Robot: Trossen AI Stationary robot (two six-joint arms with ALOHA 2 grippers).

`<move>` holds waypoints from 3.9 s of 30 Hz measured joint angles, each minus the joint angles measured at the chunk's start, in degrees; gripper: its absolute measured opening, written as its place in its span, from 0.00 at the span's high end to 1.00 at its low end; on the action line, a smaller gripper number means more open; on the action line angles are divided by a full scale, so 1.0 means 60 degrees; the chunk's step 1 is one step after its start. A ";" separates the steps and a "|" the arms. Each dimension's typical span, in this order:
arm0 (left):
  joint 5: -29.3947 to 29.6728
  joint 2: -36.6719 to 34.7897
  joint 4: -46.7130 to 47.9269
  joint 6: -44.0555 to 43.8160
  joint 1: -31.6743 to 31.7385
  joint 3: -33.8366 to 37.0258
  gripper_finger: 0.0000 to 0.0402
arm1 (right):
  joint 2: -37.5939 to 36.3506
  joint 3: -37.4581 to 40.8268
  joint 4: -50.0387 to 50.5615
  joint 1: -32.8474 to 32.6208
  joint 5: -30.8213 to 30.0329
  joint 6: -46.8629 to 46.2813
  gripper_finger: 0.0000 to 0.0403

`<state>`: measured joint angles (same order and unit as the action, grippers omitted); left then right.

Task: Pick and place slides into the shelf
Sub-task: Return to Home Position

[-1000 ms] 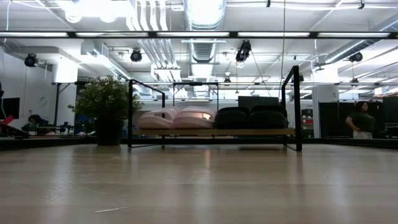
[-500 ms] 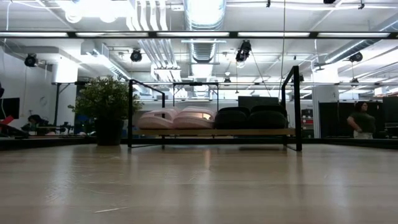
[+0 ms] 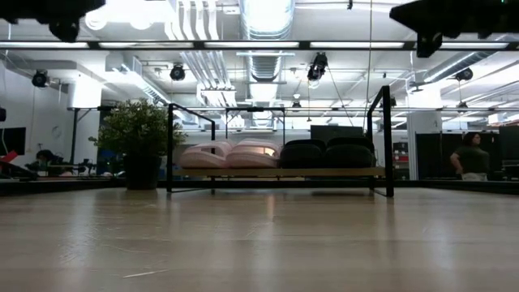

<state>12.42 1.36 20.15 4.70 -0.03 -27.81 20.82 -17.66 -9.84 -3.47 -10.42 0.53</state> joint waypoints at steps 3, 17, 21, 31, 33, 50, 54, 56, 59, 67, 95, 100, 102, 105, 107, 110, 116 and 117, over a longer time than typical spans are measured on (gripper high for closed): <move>-0.0085 0.0071 0.0677 0.0059 0.0000 0.0287 1.00 | -0.0017 0.0833 -0.1240 0.0029 0.0104 -0.0091 0.98; -0.0666 0.0142 -0.1793 -0.0741 0.0004 0.2956 1.00 | 0.0168 0.1900 -0.1911 0.0022 0.0349 -0.0619 0.98; -0.0592 0.0058 -0.1686 -0.0731 0.0004 0.3381 1.00 | 0.0388 0.2038 -0.1894 0.0022 0.0561 -0.0620 0.98; -0.0594 0.0022 -0.1896 -0.0729 0.0004 0.3747 1.00 | 0.0805 0.2719 -0.2825 0.0022 0.0561 -0.1031 0.98; -0.0576 0.0027 -0.1830 -0.0729 0.0004 0.3836 1.00 | 0.0804 0.2722 -0.2813 0.0022 0.0548 -0.0812 0.98; -0.0243 0.0024 -0.2269 -0.0830 0.0003 0.4061 1.00 | -0.3134 0.2551 0.0902 -0.0015 -0.0089 -0.0582 0.98; -0.0230 0.0031 -0.2257 -0.0977 0.0004 0.4061 1.00 | -0.3444 0.2650 0.1107 -0.0081 0.0435 -0.0635 0.98; -0.0233 0.0045 -0.2249 -0.0986 0.0004 0.4061 1.00 | -0.3216 0.2672 0.1125 -0.0098 0.0722 -0.0645 0.98; -0.0347 0.0050 -0.2239 -0.1143 0.0004 0.4065 1.00 | -0.3195 0.2860 0.1442 -0.0109 0.1112 -0.0996 0.98; -0.0506 0.0074 -0.2240 -0.1157 0.0000 0.4081 1.00 | -0.3204 0.2854 0.1482 -0.0106 0.1083 -0.1058 0.98; -0.0980 0.0417 -0.3408 -0.0966 0.0004 0.4313 1.00 | -0.3195 0.2854 0.1424 -0.0106 0.0725 -0.1305 0.98; -0.0983 0.0439 -0.3451 -0.0964 0.0004 0.4309 1.00 | -0.3195 0.2854 0.1424 -0.0106 0.0729 -0.1340 0.98; -0.0983 0.0439 -0.3466 -0.0964 0.0004 0.4309 1.00 | -0.3195 0.2854 0.1424 -0.0106 0.0729 -0.1334 0.98; -0.0985 0.0439 -0.3472 -0.0964 0.0004 0.4309 1.00 | -0.3195 0.2854 0.1421 -0.0106 0.0728 -0.1339 0.98; -0.0987 0.0439 -0.3473 -0.0964 0.0004 0.4309 1.00 | -0.3195 0.2854 0.1420 -0.0106 0.0729 -0.1329 0.98; -0.0987 0.0437 -0.3481 -0.0964 0.0004 0.4309 1.00 | -0.3195 0.2854 0.1420 -0.0106 0.0729 -0.1336 0.98; -0.0989 0.0435 -0.3517 -0.0964 0.0004 0.4309 1.00 | -0.3195 0.2854 0.1402 -0.0106 0.0743 -0.1428 0.98; -0.0991 0.0436 -0.3515 -0.0966 0.0004 0.4309 1.00 | -0.3195 0.2854 0.1375 -0.0106 0.0743 -0.1616 0.98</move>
<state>6.48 3.98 -0.94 -1.09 -0.01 -1.96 1.65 -0.54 -1.59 -4.10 -5.96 -9.17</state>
